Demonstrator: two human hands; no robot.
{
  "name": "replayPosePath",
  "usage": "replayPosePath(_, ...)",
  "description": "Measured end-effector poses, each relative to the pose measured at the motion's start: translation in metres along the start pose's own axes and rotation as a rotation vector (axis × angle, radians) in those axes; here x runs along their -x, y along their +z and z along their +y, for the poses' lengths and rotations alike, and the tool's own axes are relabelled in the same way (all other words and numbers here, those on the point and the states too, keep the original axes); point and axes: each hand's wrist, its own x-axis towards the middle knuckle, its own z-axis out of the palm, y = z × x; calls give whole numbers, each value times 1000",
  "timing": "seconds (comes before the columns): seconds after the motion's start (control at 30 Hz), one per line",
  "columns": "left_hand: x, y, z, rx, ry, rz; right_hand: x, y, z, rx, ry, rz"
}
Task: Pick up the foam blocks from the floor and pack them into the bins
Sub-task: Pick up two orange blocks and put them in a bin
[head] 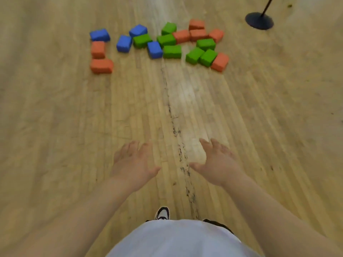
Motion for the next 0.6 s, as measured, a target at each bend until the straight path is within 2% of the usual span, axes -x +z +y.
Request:
replayPosePath(0.13,-22,-14,-45,106,-194,1,-64,-29,-57,107,-167,-6)
replayPosePath(0.23,-48,-28,-60,134,-271,19,-109,-49,-82,159,-270,-23)
replayPosePath(0.4,-133,-67,-57,159,-369,80,-204,-96,-99,163,-347,-22)
replayPosePath(0.6,-232,-133,-40,248,-470,114,-312,-185,-109,203,-413,-51)
